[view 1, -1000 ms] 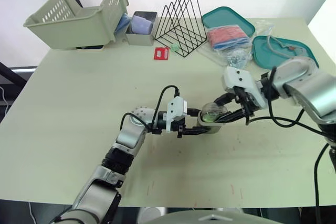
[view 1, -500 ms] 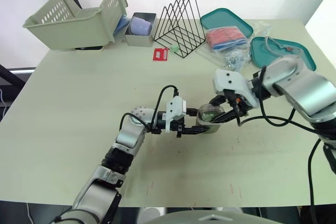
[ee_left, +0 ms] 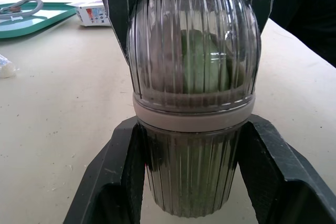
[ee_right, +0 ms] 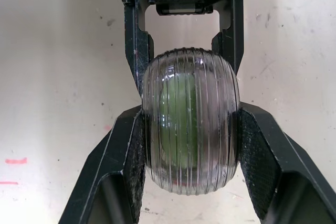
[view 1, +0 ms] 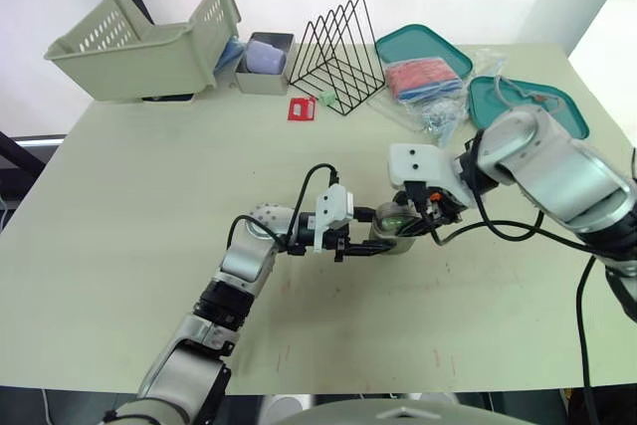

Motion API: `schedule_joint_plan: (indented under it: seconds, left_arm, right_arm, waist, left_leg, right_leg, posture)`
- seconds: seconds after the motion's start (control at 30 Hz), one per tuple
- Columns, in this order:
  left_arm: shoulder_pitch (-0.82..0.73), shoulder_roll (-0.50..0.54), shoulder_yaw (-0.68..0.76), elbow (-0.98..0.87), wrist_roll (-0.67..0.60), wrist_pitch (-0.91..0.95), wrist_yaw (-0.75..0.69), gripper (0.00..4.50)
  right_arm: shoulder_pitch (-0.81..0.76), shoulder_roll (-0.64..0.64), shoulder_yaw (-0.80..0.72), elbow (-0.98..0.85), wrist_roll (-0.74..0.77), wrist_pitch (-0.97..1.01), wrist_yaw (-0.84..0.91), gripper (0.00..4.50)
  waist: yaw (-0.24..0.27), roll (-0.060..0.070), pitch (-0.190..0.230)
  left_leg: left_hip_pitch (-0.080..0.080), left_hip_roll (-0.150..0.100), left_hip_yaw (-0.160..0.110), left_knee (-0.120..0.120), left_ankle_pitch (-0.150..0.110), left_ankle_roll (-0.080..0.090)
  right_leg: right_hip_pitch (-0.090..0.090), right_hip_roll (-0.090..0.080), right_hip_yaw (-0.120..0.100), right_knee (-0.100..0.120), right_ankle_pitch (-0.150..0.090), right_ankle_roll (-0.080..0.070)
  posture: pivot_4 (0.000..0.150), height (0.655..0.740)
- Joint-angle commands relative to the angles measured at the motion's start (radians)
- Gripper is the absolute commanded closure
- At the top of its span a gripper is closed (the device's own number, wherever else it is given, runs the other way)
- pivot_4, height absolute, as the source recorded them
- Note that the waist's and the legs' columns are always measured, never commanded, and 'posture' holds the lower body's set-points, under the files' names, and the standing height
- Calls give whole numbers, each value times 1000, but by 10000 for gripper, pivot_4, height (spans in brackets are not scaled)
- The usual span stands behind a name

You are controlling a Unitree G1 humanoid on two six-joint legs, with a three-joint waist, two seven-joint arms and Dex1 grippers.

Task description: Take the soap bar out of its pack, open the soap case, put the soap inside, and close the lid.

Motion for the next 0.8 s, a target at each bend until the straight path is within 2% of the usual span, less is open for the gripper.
schedule_joint_plan:
  seconds: [0.03,0.3,0.33,0.37,0.43,0.7,0.8]
  left_arm:
    - [-25,-35,6,-56,-20,-13,29,25135]
    - [-12,-30,7,-61,-17,-13,29,25135]
    - [-10,-29,7,-61,-17,-12,28,25135]
    - [-9,-28,7,-61,-16,-12,27,25135]
    - [-6,-27,7,-62,-14,-9,25,25135]
    - [4,-12,7,-73,-18,2,15,25135]
    - [4,-8,6,-77,-20,7,15,25135]
  right_arm:
    - [50,39,142,10,-23,5,-30,26538]
    - [63,57,96,17,-2,-19,-19,26538]
    - [67,60,77,15,7,-23,-17,16278]
    - [69,65,60,17,16,-24,-19,12984]
    - [74,74,29,19,23,-27,-27,1493]
    - [68,52,-86,23,79,-39,-30,635]
    - [72,32,-120,27,102,-56,-27,635]
  waist:
    - [0,0,-1]
    - [-1,-1,-3]
    - [-1,-1,-3]
    - [-1,0,-1]
    - [0,3,1]
    - [1,4,5]
    - [4,4,5]
  left_leg:
    - [0,0,0,-1,0,0]
    - [6,0,0,-4,0,0]
    - [9,0,0,-6,0,0]
    - [12,0,0,-7,0,0]
    - [9,0,1,-8,0,0]
    - [8,0,-1,-8,0,0]
    - [-1,0,-1,-7,0,0]
  right_leg:
    - [0,0,0,-1,0,0]
    - [6,0,-1,-5,0,0]
    - [9,0,-1,-7,0,0]
    - [12,0,-1,-8,0,0]
    - [10,-1,0,-8,0,0]
    - [10,-1,-2,-9,0,0]
    - [1,-1,-2,-8,0,0]
  posture:
    - [1500,7400]
    - [1500,7400]
    - [1500,7400]
    - [1500,7400]
    - [1500,7400]
    - [1500,7400]
    - [1500,7400]
